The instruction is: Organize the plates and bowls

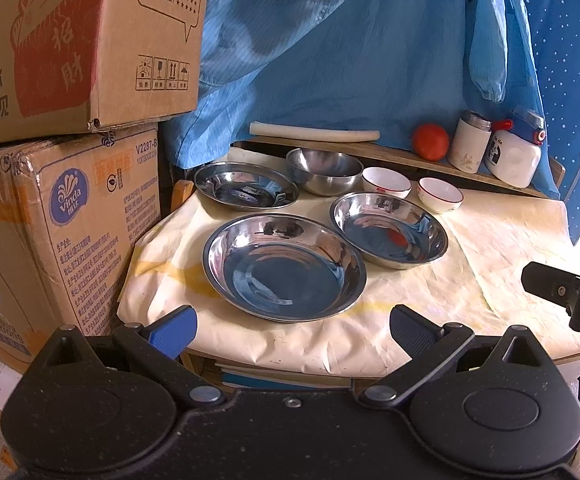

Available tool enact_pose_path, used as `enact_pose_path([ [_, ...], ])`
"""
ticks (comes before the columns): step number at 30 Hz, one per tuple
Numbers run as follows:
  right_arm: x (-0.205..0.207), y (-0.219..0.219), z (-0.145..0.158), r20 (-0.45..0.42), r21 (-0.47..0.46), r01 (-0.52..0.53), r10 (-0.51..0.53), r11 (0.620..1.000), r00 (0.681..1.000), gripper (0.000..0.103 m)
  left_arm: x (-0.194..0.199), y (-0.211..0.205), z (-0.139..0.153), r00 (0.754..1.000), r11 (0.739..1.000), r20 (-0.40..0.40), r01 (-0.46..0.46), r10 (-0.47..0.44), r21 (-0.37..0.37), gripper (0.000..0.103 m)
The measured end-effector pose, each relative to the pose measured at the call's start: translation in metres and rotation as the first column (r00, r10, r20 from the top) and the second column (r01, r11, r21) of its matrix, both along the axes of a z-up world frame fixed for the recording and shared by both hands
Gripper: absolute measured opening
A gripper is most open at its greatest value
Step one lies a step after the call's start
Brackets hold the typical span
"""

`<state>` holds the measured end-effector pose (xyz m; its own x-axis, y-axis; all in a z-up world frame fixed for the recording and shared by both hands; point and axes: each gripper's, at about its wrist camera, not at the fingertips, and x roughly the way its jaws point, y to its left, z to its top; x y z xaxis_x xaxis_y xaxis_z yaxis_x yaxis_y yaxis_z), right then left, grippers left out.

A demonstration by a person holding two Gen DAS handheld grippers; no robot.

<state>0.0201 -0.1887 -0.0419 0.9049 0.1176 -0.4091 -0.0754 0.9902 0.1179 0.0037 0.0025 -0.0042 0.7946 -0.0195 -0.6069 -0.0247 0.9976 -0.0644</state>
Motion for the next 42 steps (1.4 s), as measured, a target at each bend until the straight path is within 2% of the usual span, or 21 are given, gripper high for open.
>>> enact_pose_path([
  [25, 0.003, 0.0, -0.004, -0.004, 0.0, 0.001, -0.001, 1.0, 1.0, 0.103, 0.006, 0.004, -0.003, 1.0, 1.0, -0.01, 0.004, -0.004, -0.009, 0.102],
  [31, 0.01, -0.001, -0.006, -0.013, 0.004, -0.004, 0.004, 1.0, 1.0, 0.103, 0.011, 0.004, -0.001, 0.999, 1.0, -0.046, 0.01, -0.01, -0.012, 0.102],
  [36, 0.016, -0.005, -0.003, -0.007, 0.008, -0.009, 0.009, 1.0, 1.0, 0.103, 0.016, 0.008, 0.006, 0.995, 0.998, -0.094, 0.009, -0.015, -0.064, 0.102],
  [42, 0.034, -0.012, -0.002, -0.022, 0.019, -0.024, 0.024, 1.0, 0.999, 0.103, 0.028, 0.006, 0.013, 0.995, 0.998, -0.099, -0.016, 0.01, -0.058, 0.102],
])
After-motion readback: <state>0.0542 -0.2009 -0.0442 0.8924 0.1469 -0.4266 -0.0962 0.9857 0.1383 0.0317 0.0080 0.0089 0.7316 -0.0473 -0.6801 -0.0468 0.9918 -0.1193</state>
